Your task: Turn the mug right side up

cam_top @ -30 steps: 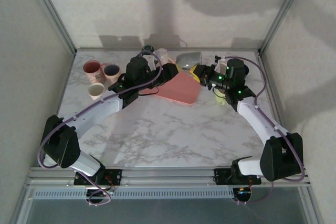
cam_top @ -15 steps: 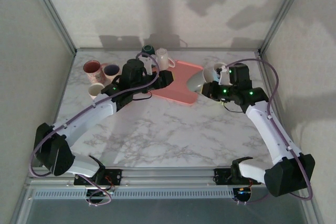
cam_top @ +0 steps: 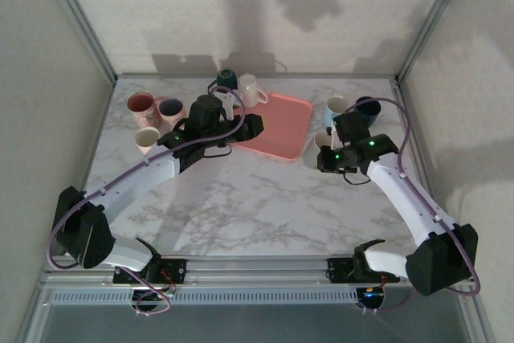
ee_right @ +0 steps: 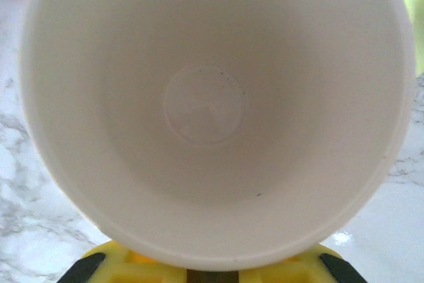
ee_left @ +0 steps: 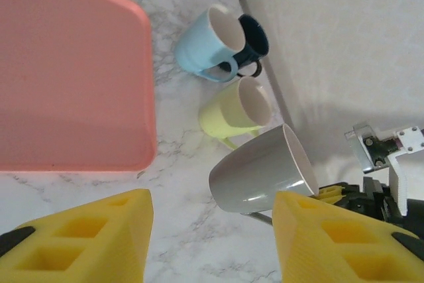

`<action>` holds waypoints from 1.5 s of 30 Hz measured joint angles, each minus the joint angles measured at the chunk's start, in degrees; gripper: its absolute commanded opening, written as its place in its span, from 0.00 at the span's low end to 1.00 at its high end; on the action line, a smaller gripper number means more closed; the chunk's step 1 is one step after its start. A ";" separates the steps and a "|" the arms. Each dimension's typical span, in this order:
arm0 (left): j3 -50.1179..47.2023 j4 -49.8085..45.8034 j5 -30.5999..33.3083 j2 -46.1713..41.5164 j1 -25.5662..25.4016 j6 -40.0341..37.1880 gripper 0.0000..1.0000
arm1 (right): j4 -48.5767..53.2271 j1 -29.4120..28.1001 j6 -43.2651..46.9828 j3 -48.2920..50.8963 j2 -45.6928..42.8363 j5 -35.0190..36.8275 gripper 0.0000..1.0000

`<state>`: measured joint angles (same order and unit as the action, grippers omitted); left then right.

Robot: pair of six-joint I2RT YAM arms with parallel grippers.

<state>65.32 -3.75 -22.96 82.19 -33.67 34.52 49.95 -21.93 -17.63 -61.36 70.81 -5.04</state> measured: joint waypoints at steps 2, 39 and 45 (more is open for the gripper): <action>-0.31 -0.04 -0.17 0.61 0.00 -0.37 0.51 | -0.61 -0.90 1.11 0.76 0.87 1.01 0.00; -1.68 -6.93 -1.66 6.93 -0.52 -6.12 0.50 | -14.67 -6.78 6.34 2.69 16.72 15.87 0.16; -1.25 -7.02 -1.64 7.06 -0.76 -6.10 0.50 | -14.93 -6.78 5.92 2.84 16.74 15.87 0.36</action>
<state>64.07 -10.76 -24.60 89.25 -34.44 28.42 35.03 -28.71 -11.70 -58.52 87.55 10.83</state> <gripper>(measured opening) 0.503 0.322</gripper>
